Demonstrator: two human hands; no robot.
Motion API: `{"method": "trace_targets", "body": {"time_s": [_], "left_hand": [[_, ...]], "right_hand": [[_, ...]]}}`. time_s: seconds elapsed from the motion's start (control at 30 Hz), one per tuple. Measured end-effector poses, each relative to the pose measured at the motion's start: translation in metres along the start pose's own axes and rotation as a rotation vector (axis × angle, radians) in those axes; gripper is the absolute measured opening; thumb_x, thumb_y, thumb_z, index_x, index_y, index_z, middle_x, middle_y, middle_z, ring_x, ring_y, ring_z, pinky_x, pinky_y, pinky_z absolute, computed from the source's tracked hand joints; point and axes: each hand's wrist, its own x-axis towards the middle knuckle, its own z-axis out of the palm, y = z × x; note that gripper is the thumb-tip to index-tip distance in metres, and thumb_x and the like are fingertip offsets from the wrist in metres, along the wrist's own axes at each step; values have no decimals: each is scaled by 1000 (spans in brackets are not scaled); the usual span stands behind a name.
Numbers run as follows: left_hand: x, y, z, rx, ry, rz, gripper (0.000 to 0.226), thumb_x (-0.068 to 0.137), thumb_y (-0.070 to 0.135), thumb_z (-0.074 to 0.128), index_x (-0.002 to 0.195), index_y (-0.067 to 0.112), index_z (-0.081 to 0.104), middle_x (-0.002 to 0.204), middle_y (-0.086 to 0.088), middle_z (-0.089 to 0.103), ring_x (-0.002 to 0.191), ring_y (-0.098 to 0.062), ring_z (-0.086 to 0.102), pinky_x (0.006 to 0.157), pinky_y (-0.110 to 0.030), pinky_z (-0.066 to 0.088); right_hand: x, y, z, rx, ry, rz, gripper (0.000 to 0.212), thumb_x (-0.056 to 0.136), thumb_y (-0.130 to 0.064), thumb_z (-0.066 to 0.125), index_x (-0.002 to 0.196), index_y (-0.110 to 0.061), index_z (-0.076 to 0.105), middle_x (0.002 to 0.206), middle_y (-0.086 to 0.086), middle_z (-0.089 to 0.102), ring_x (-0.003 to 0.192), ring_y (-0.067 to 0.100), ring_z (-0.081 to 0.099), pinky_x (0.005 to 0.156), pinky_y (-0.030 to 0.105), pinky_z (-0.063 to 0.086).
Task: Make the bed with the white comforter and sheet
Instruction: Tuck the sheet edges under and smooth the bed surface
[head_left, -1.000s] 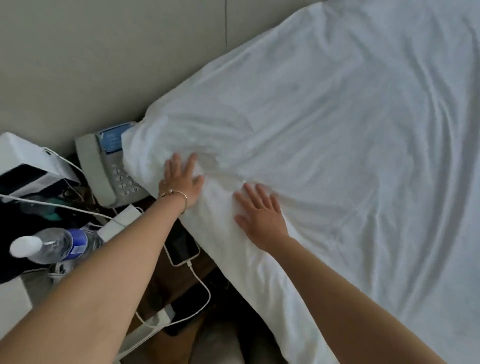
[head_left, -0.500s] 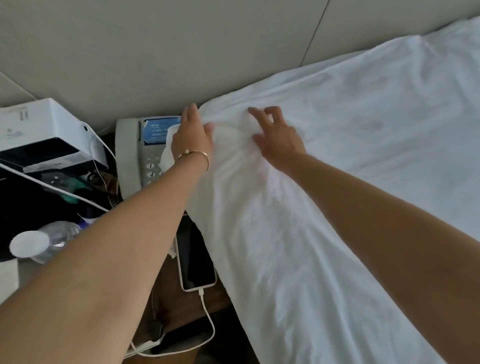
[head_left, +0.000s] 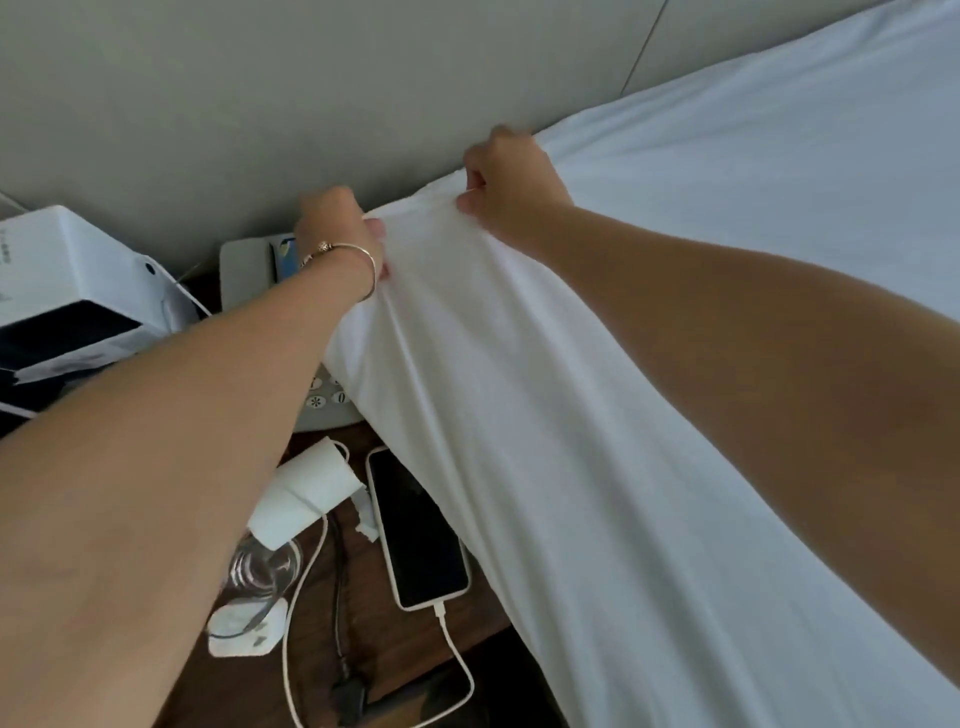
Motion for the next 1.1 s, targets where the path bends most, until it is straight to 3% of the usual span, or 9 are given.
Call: {"method": "trace_targets", "body": {"time_s": [0.1,0.23,0.33,0.43,0.6,0.7,0.8,0.93,1.1], "left_hand": [[-4,6,15,-26,-27,-46,29,93,13,58,117,-2,57,127,-24,55,116,-40,54,88,-38,43],[-41,52,30,-52,37,-203,49,94,15,48,140,5,34,151,-15,30,132,-34,40,103,-40,35],[-110,93,51,-22,261,485,53,87,27,48,138,15,42,154,-14,30,132,-37,39,98,-56,35],[-160,76,87,337,-141,1005,61,89,64,24,147,44,25,161,-1,14,147,-27,13,99,-76,16],[-143,59,92,457,-176,913,71,84,76,19,149,50,9,163,-2,-1,149,-19,2,99,-77,6],[-155,71,86,453,-142,654,64,92,56,29,150,48,2,161,-6,-10,148,-28,-8,100,-80,5],[-205,109,92,351,-140,359,66,91,28,40,152,28,17,161,-16,-5,146,-42,-5,103,-77,5],[-354,135,134,185,-191,1093,50,88,38,39,132,21,57,145,-14,45,139,-36,35,95,-80,19],[-472,77,160,414,-335,1135,56,95,57,26,149,42,26,161,-6,15,148,-32,10,103,-76,4]], "right_hand": [[-12,14,29,110,-27,-12,22,96,-15,51,115,-5,58,129,18,43,107,36,54,87,36,44],[-78,35,53,116,-8,-180,54,96,-19,46,148,-11,34,160,13,18,136,29,39,114,39,29],[-152,70,62,2,96,38,55,98,-38,30,151,-21,34,160,2,25,147,23,22,120,47,15],[-232,107,69,-58,48,220,59,98,-51,21,153,-31,24,161,-5,20,150,18,11,121,44,8],[-340,118,72,-23,-34,238,54,101,-51,23,153,-42,14,161,-14,12,150,11,8,121,39,7],[-395,126,61,247,-9,193,53,99,-49,38,150,-42,28,161,-15,16,147,6,16,118,31,16],[-440,165,52,138,215,525,54,96,-44,38,149,-32,35,161,-4,20,147,16,18,118,34,17],[-482,188,68,9,85,952,62,95,-52,11,155,-37,5,163,-7,-1,150,15,-5,121,42,-1],[-556,118,120,30,88,817,58,101,-42,14,156,-26,2,164,-7,-2,150,15,-5,120,43,3]]}}
